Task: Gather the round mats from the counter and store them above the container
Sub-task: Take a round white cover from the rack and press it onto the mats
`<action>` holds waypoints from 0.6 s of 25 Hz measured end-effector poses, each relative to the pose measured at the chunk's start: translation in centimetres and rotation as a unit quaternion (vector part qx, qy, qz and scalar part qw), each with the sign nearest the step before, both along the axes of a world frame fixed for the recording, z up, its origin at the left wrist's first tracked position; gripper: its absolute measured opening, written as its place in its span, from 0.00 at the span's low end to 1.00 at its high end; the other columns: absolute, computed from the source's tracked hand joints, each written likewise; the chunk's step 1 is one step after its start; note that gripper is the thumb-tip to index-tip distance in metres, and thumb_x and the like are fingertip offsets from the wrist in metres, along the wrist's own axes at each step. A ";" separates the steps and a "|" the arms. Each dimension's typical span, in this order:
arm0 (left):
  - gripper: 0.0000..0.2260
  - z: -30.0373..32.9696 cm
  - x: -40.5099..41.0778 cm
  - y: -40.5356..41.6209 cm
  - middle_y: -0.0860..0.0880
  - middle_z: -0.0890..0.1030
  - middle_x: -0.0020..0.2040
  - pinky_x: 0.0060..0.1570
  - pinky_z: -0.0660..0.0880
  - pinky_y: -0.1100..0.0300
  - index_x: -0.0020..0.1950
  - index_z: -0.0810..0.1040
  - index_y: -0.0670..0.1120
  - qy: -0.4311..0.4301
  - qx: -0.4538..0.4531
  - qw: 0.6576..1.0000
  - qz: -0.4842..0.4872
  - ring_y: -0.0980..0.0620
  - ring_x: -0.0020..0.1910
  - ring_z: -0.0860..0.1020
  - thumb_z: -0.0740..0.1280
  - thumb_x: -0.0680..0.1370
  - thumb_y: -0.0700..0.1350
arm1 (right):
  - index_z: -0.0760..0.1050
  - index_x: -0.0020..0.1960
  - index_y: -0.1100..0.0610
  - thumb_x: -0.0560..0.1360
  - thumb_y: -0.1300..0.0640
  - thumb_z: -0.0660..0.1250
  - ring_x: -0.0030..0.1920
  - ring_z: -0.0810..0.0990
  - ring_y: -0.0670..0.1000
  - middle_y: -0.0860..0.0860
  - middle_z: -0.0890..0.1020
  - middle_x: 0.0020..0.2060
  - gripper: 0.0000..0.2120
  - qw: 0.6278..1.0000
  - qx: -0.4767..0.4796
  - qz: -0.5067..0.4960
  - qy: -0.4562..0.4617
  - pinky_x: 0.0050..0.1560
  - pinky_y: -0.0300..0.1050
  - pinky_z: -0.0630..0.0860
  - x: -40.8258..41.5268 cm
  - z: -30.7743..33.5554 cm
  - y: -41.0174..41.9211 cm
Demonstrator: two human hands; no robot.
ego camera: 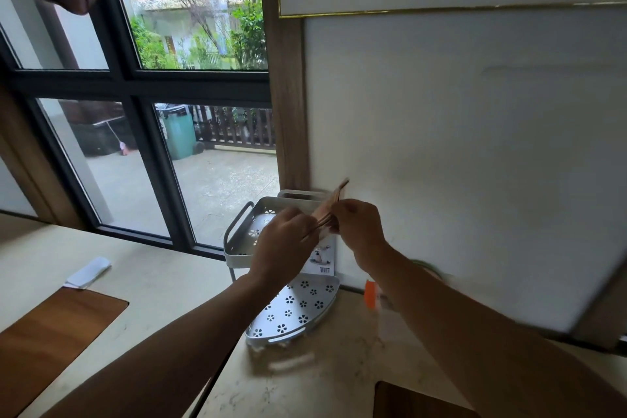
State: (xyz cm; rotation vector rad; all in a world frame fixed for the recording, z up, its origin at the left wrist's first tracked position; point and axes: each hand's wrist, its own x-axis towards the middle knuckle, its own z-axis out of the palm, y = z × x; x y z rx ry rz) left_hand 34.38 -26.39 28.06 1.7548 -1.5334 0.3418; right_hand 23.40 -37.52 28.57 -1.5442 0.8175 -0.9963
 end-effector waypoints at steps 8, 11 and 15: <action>0.07 1.0 -3.6 -0.8 0.46 0.83 0.48 0.44 0.80 0.52 0.50 0.82 0.44 0.096 0.060 0.993 -0.030 0.51 0.43 0.80 0.68 0.77 0.47 | 0.79 0.36 0.57 0.76 0.55 0.64 0.27 0.75 0.44 0.46 0.78 0.25 0.12 0.974 -0.170 -0.006 0.149 0.29 0.34 0.68 -7.9 4.1 0.0; 0.10 -0.1 -5.5 -1.8 0.45 0.83 0.53 0.52 0.79 0.51 0.57 0.79 0.44 0.216 0.088 0.972 -0.031 0.50 0.50 0.80 0.70 0.76 0.42 | 0.75 0.35 0.52 0.76 0.55 0.63 0.30 0.74 0.43 0.47 0.77 0.29 0.11 0.937 -0.236 0.037 0.253 0.30 0.36 0.64 -11.0 3.9 -0.2; 0.23 -2.1 -7.8 -3.0 0.41 0.76 0.65 0.62 0.74 0.41 0.69 0.70 0.42 0.381 0.133 0.914 -0.032 0.43 0.63 0.75 0.69 0.74 0.36 | 0.78 0.38 0.51 0.73 0.52 0.63 0.35 0.77 0.45 0.48 0.81 0.34 0.07 0.926 -0.240 0.049 0.287 0.34 0.40 0.69 -15.6 2.9 -1.1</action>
